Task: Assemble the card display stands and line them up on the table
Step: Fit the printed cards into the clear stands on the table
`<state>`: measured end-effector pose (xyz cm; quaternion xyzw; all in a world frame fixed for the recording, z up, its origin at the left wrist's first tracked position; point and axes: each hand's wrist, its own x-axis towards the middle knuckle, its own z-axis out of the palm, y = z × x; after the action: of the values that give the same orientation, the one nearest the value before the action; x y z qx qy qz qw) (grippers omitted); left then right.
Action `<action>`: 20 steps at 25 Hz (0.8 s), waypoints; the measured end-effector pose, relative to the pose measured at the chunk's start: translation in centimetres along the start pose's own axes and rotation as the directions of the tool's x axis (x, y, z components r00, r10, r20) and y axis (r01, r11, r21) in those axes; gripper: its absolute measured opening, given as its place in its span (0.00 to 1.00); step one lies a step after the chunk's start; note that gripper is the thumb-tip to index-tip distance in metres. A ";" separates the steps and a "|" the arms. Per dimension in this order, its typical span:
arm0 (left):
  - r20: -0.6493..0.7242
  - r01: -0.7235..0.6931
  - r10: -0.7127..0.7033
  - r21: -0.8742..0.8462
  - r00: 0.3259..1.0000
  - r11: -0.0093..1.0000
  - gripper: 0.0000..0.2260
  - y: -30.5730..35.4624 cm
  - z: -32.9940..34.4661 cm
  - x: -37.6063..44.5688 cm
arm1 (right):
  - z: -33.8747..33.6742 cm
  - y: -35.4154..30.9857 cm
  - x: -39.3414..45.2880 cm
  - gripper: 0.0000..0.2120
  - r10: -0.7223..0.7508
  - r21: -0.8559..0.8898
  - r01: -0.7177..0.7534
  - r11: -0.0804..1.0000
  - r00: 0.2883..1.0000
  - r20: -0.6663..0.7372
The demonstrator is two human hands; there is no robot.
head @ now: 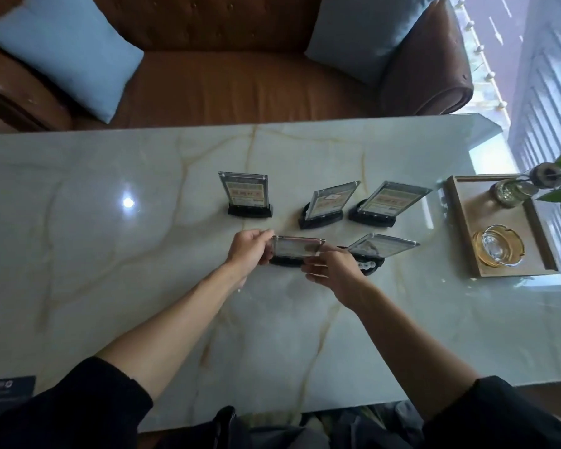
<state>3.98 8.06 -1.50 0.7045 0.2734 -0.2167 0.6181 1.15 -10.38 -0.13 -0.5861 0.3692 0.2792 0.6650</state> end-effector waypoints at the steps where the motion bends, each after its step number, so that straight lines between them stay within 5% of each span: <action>1: -0.021 -0.034 0.035 0.027 0.999 0.999 0.13 0.3 0.0 -0.2 | -0.2 0.1 -0.3 0.15 -0.016 -0.026 0.016 1.000 1.000 -0.002; 6: -0.052 -0.304 0.318 0.183 0.946 0.935 0.12 5.3 1.1 -1.0 | -2.1 -2.3 -3.4 0.08 -0.245 -0.292 0.246 0.924 0.969 0.042; 10: 0.066 -0.459 0.456 0.223 0.888 0.860 0.09 9.7 3.6 -2.9 | -5.8 -7.7 -6.4 0.07 -0.444 -0.315 0.434 0.844 0.895 0.043; 13: 0.254 -0.423 0.359 0.278 0.898 0.862 0.08 11.1 7.0 -5.0 | -9.4 -11.4 -6.5 0.05 -0.592 -0.439 0.516 0.735 0.805 -0.044; 16: 0.403 -0.288 0.142 0.331 0.904 0.898 0.09 10.3 11.3 -6.7 | -12.8 -12.9 -3.9 0.08 -0.690 -0.680 0.446 0.583 0.713 -0.124; 20: 0.418 -0.183 0.013 0.369 0.908 0.911 0.22 8.4 15.3 -8.3 | -16.0 -13.8 -0.6 0.20 -0.708 -0.907 0.329 0.262 0.704 0.051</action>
<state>3.70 -8.79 8.03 0.7682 0.0522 -0.3777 0.5143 9.31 -28.32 7.63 -0.9654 0.0712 0.0694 0.2412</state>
